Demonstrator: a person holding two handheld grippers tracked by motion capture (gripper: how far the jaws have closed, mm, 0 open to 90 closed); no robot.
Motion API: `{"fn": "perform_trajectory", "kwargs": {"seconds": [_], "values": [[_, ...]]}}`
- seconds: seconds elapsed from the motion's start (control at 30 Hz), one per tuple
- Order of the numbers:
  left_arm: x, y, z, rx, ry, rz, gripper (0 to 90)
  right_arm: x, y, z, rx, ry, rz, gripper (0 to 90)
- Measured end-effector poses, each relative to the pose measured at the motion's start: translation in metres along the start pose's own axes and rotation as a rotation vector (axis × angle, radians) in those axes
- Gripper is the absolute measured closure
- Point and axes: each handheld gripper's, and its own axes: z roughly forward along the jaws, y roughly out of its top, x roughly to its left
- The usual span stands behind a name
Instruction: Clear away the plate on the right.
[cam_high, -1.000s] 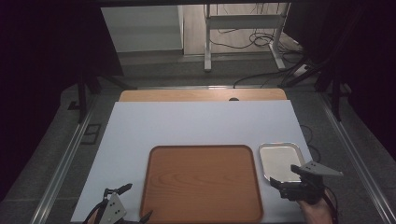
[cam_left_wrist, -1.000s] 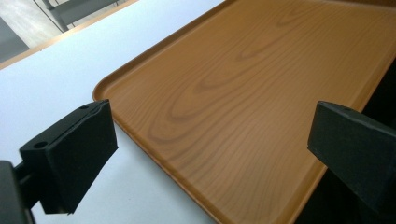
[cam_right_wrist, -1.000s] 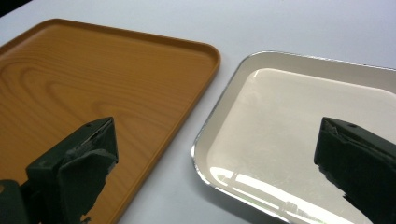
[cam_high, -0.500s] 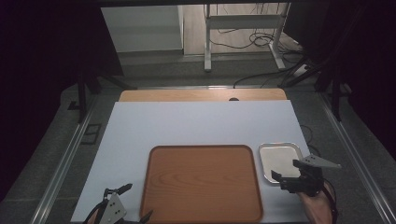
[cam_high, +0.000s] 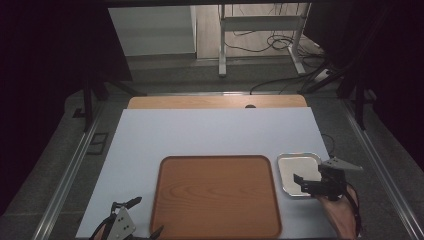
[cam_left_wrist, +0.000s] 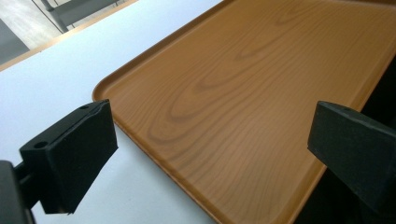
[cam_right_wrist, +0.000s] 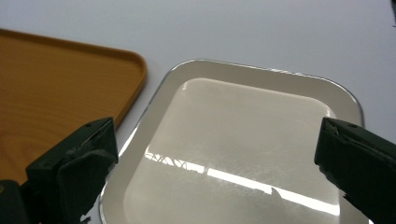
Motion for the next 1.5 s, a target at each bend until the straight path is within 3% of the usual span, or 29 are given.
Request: {"fn": "perform_trajectory", "kwargs": {"seconds": [0.07,0.17,0.3,0.33,0.43,0.57,0.63,0.73,0.9,1.1,1.23,1.5], "values": [[0.0,0.0,0.0,0.0,0.001,0.002,1.0,-0.006,0.001,0.001,0.001,-0.024,0.031,0.0],[-0.001,0.0,0.0,-0.001,0.001,0.002,1.1,-0.011,0.003,0.002,0.015,-0.021,0.075,0.0],[-0.001,0.0,0.0,0.003,0.001,0.009,1.0,-0.015,0.004,0.003,0.034,-0.037,0.096,0.5],[-0.001,0.0,0.001,0.0,0.003,0.009,1.1,-0.017,0.006,0.004,0.05,-0.059,0.103,3.6],[-0.001,0.0,0.001,0.002,0.003,0.011,1.1,-0.02,0.007,0.005,0.053,-0.068,0.107,7.4],[-0.001,0.0,0.0,0.006,0.003,0.017,1.1,-0.028,0.01,0.004,0.046,-0.107,0.104,20.9],[-0.001,0.0,0.001,0.006,0.004,0.018,1.1,-0.03,0.011,0.004,0.05,-0.114,0.104,23.6],[-0.002,0.001,0.001,0.007,0.004,0.021,1.1,-0.04,0.012,0.006,0.082,-0.149,0.095,30.4],[-0.002,0.001,0.001,0.008,0.003,0.021,1.1,-0.049,0.012,0.006,0.098,-0.148,0.114,35.6],[-0.002,0.001,0.001,0.012,0.003,0.027,1.2,-0.065,0.012,0.009,0.133,-0.124,0.178,48.4],[-0.002,0.001,0.001,0.009,0.002,0.024,1.2,-0.069,0.012,0.012,0.15,-0.112,0.184,54.9],[-0.002,0.001,0.001,0.011,0.003,0.029,1.2,-0.075,0.009,0.019,0.24,-0.122,0.229,68.8]]}}
